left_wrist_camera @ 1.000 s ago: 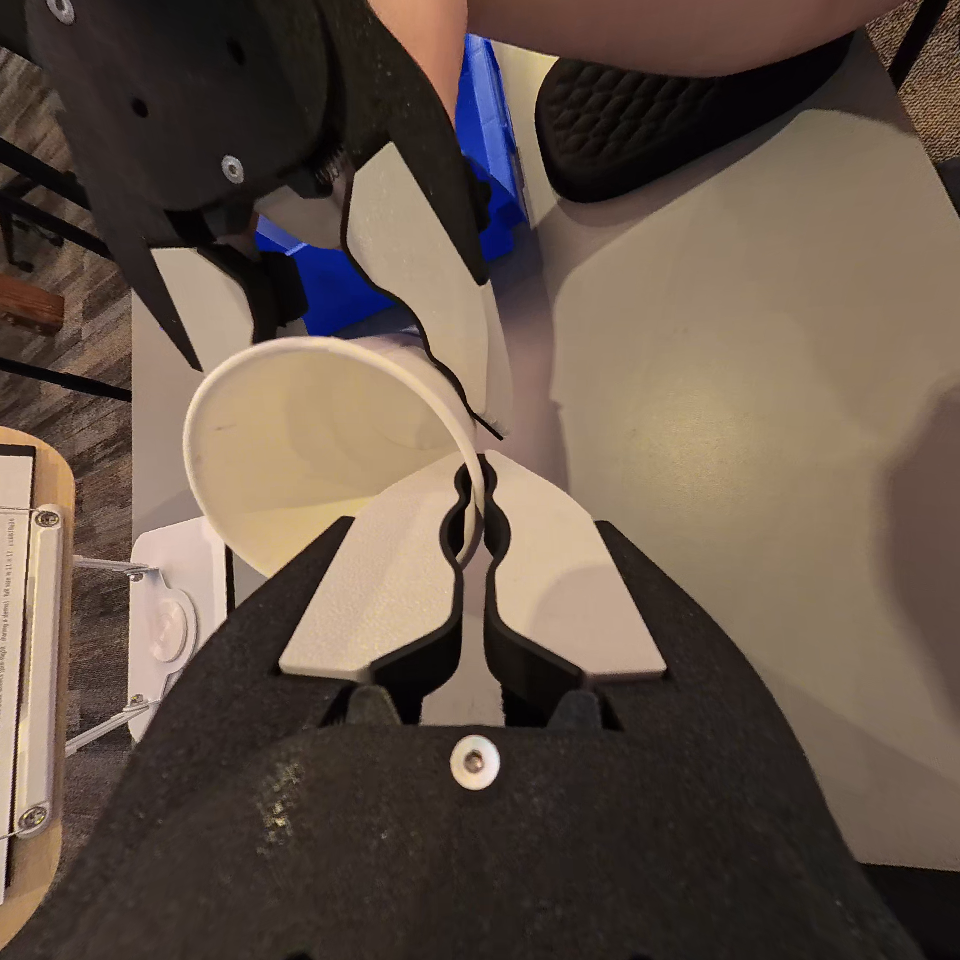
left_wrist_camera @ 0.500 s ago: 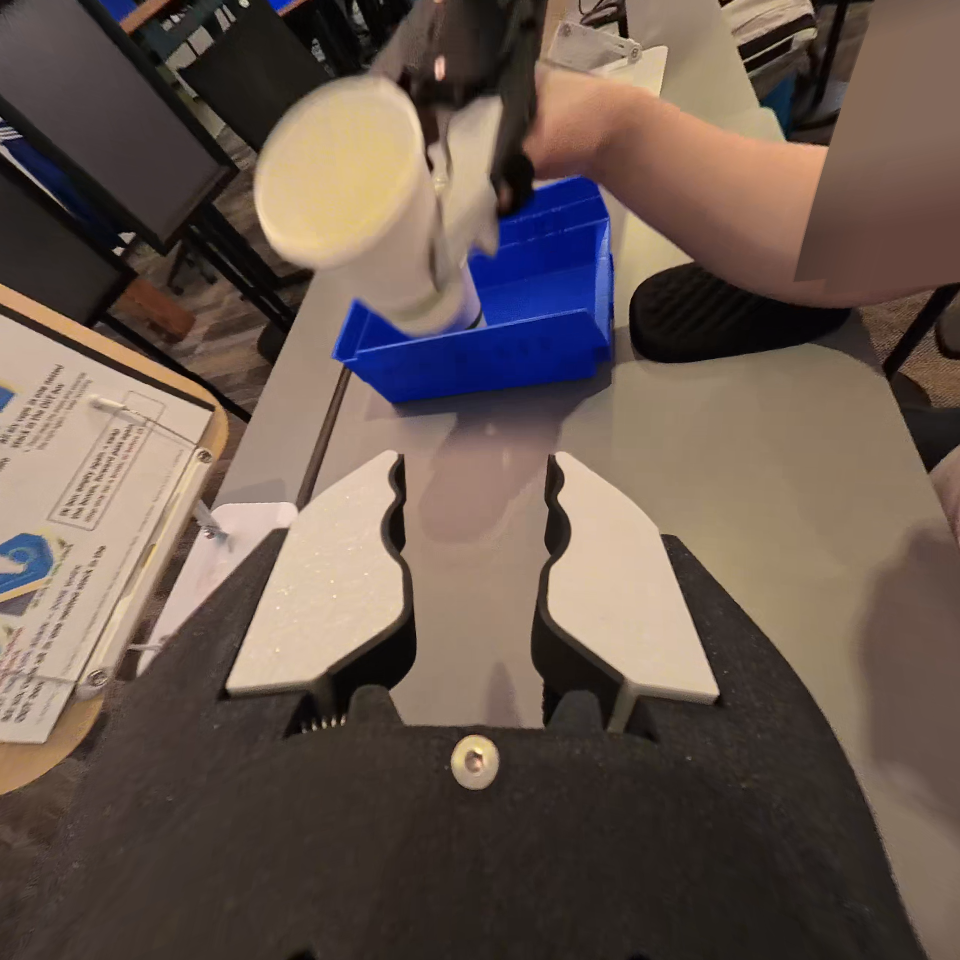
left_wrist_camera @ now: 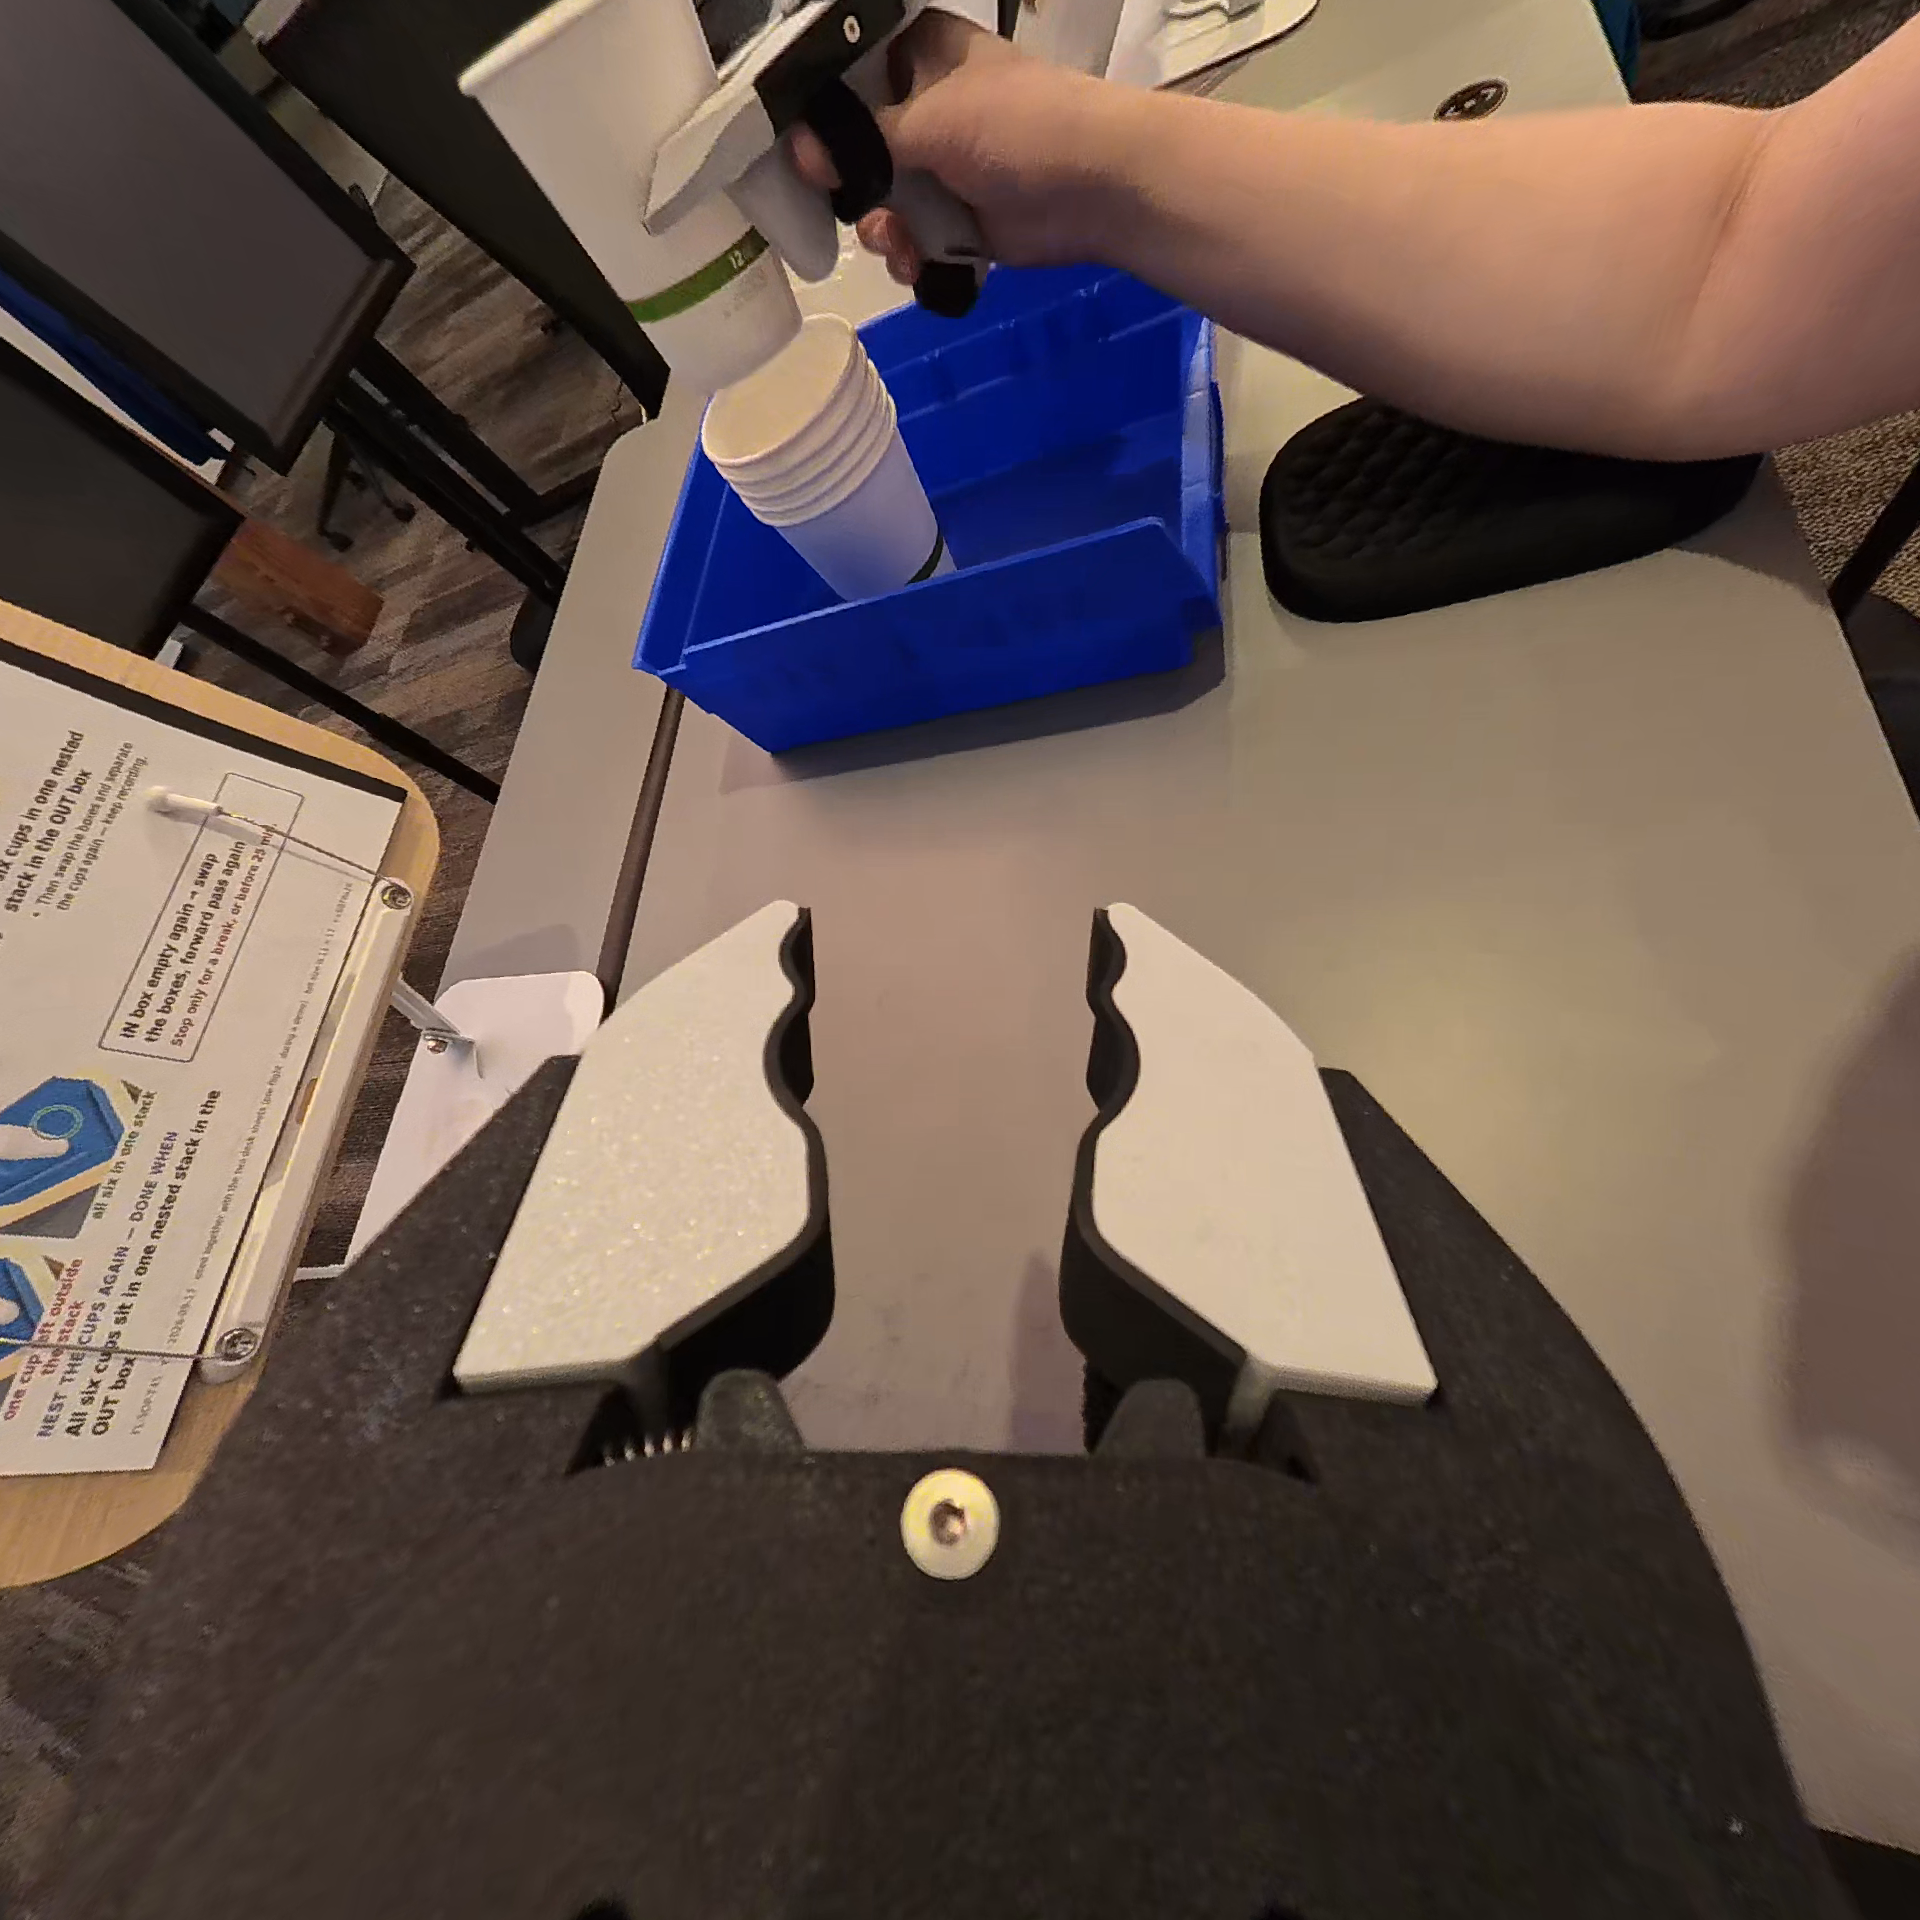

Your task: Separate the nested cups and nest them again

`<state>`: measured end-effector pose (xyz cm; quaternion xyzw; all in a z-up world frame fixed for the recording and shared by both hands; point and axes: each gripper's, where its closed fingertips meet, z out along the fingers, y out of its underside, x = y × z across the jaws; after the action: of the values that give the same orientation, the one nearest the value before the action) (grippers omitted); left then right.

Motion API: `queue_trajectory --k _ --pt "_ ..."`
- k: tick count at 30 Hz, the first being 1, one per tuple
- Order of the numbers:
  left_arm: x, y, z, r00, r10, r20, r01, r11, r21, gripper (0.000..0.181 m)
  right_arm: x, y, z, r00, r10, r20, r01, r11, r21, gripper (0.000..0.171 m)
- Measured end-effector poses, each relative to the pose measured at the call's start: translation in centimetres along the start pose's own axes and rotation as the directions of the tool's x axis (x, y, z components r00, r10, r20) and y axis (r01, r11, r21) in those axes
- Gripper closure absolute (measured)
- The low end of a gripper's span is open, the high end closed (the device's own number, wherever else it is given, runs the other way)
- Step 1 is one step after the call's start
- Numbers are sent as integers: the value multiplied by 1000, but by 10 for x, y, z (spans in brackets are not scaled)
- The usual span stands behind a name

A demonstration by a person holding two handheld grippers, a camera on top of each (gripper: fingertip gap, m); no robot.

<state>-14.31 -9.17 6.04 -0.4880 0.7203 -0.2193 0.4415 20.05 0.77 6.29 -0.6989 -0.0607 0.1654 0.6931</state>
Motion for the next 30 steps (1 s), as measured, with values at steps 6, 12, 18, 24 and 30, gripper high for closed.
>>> queue_trajectory --k 6,12,18,24,30 --pt "-3 4 2 1000 -7 7 7 1000 -12 131 3 28 7 999 -26 32 29 993 -118 85" --pt "-2 3 1 1000 -2 4 2 1000 -10 131 5 43 8 996 -83 27 87 974 -210 84" --pt "-1 4 1 1000 9 4 -9 1000 -15 131 5 48 3 997 -59 45 68 966 -249 84" --pt "1 4 2 1000 15 0 -15 1000 -21 131 7 53 -4 995 -96 37 103 940 -324 84" --pt "4 5 4 999 31 -7 -31 999 -30 131 11 64 -12 983 -185 10 168 873 -457 80"
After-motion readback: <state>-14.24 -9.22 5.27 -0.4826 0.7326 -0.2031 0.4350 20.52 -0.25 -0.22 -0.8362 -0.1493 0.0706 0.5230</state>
